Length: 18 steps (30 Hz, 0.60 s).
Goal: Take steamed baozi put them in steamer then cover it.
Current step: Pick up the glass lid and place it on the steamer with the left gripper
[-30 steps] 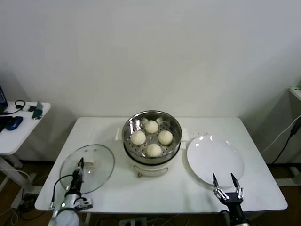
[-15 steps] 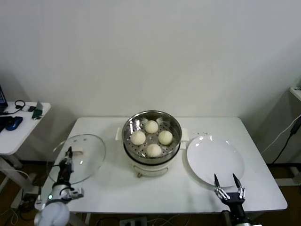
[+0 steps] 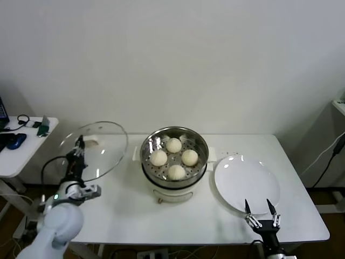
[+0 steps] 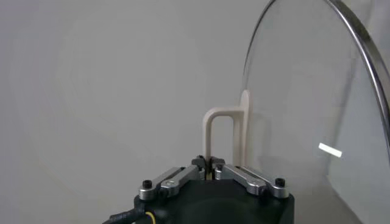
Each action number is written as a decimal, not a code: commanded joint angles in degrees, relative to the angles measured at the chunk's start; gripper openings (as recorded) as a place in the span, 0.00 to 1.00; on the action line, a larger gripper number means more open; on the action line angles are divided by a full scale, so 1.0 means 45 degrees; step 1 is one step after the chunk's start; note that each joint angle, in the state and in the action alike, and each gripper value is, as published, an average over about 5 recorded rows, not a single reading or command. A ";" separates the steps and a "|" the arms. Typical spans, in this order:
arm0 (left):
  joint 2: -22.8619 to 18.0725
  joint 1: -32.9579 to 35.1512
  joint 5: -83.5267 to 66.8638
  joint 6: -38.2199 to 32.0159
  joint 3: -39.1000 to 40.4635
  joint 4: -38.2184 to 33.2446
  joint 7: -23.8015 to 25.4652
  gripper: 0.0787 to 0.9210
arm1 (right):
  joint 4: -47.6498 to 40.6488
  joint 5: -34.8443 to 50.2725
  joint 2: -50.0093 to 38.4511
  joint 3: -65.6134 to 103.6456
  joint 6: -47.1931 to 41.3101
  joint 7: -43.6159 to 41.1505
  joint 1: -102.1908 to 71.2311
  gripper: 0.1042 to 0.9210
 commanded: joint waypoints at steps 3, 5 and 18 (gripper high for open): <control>-0.1302 -0.3961 0.2840 0.3604 0.6082 -0.1255 0.2848 0.07 | -0.0080 -0.0448 0.0100 -0.0053 -0.0036 0.0314 0.0194 0.88; -0.1931 -0.4297 0.3362 0.3797 0.6672 -0.0966 0.3302 0.07 | -0.0136 -0.0445 0.0125 -0.0066 0.0011 0.0325 0.0245 0.88; -0.5272 -0.5507 0.6106 0.3957 0.8612 0.1025 0.4900 0.07 | -0.0528 -0.0359 0.0184 -0.0159 0.0305 0.0324 0.0462 0.88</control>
